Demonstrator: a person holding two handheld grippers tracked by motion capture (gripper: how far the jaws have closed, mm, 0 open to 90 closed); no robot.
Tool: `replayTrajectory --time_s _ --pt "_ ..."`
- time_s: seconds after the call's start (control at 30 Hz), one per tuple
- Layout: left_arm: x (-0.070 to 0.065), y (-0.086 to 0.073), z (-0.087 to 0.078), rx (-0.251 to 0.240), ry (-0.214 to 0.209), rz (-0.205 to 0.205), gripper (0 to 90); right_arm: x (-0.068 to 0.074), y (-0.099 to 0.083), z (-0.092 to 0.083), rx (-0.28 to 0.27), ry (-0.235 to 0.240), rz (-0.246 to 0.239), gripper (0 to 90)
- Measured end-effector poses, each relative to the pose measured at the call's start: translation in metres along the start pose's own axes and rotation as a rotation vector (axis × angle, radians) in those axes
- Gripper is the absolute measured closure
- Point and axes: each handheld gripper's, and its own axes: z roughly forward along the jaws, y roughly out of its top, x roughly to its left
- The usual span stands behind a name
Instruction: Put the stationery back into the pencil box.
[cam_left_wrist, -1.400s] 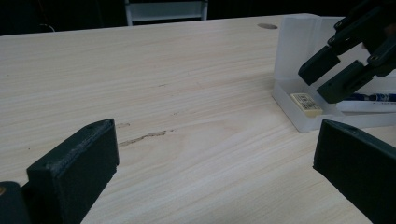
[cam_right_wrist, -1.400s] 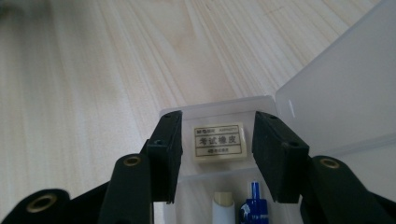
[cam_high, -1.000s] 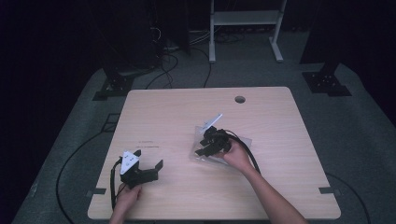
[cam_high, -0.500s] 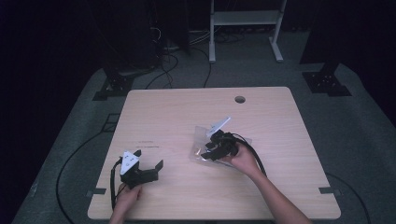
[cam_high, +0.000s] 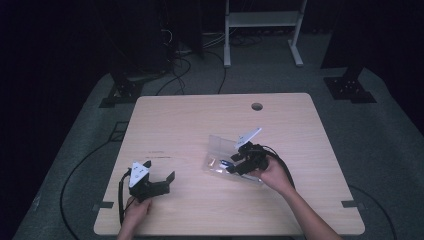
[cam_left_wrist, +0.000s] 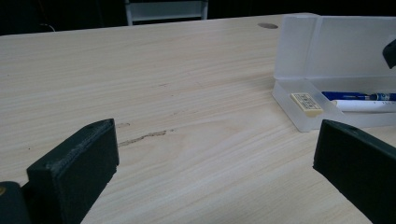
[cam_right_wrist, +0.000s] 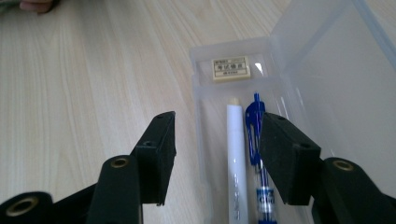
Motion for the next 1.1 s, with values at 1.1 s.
replayTrajectory --time_s 1.1 --pt "0.000 0.000 0.000 -0.003 -0.001 -0.001 0.0 -0.005 -0.046 -0.024 -0.013 -0.033 0.015 40.9"
